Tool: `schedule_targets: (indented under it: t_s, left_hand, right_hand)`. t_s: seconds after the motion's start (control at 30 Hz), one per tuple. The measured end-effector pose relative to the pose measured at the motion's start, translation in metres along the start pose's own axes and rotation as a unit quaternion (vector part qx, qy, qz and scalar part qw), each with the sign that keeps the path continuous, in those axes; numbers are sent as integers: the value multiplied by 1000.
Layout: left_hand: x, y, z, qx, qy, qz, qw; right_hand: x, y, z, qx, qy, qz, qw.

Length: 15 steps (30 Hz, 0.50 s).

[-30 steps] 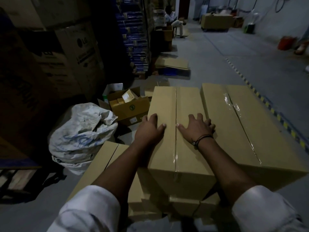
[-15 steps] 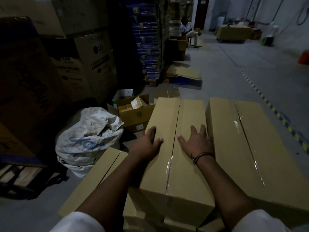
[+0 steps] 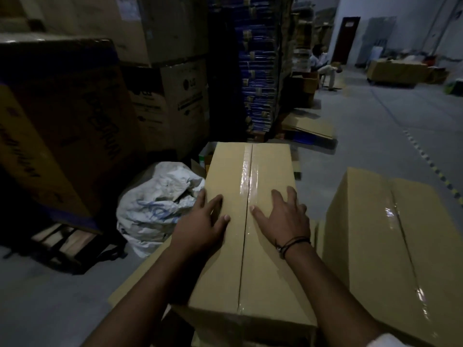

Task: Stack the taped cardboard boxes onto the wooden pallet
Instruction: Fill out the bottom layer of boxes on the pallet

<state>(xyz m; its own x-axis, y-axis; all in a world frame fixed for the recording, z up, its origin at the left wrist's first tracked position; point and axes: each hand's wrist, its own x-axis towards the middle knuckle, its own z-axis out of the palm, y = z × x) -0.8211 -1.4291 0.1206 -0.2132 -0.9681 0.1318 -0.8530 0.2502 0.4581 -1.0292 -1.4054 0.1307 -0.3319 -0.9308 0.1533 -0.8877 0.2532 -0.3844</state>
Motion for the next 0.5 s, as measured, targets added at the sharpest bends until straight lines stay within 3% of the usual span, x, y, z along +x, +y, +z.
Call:
schedule_targets:
  t_s: [0.5]
  left_hand:
    - [-191,-192,-136,68,101,-195,973]
  right_hand:
    - [-132,-233,83,48,-73,-212,973]
